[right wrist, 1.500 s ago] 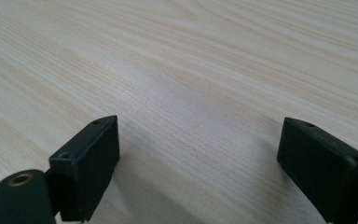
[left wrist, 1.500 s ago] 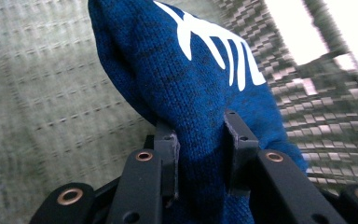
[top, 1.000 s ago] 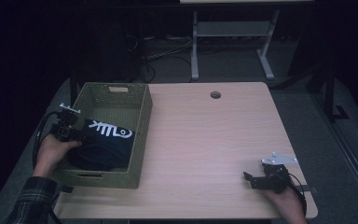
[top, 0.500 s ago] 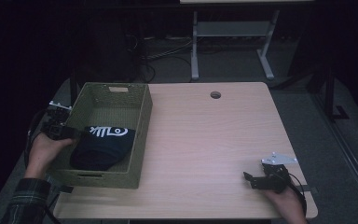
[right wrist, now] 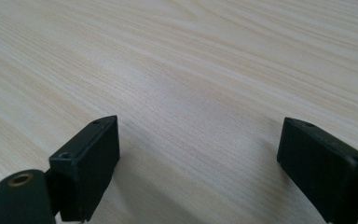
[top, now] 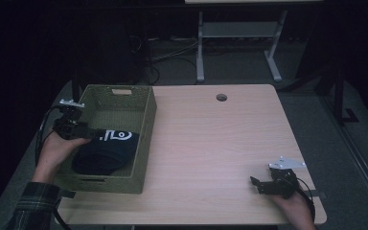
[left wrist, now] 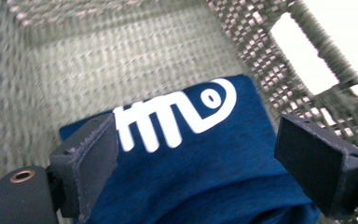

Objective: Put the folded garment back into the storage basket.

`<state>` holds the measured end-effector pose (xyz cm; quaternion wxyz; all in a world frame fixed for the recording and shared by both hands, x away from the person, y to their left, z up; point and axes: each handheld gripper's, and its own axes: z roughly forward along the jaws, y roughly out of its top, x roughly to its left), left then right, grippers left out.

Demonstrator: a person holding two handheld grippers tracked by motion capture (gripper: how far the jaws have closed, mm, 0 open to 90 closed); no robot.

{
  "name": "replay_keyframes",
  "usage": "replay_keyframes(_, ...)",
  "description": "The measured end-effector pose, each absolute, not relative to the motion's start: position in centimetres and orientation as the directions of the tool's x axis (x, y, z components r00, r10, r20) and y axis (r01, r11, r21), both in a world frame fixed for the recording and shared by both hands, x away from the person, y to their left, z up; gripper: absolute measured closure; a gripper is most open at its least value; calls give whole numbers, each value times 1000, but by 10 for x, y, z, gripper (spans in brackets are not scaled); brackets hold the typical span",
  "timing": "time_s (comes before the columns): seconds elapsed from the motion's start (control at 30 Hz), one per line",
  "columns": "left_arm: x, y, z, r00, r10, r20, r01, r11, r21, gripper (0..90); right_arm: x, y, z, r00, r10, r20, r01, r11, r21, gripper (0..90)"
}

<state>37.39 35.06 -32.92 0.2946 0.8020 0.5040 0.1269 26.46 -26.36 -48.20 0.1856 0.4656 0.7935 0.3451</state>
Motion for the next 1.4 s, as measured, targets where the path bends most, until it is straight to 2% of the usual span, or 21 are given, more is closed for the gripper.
replay_keyframes(0.4,366,302,-313,554,827,-94,643,-353,680,136,265,-264,-482,-498,867,27,611,328,720,126)
replay_keyframes(0.73,359,254,-308,642,760,-98,586,-404,702,138,265,-263,-482,-497,867,29,611,326,721,126)
replay_keyframes(1.07,352,190,-323,730,676,-100,522,-458,720,141,265,-264,-482,-499,866,27,610,329,721,125)
replay_keyframes(1.4,341,141,-345,772,628,-94,481,-481,733,141,265,-264,-482,-499,866,27,610,329,721,125)
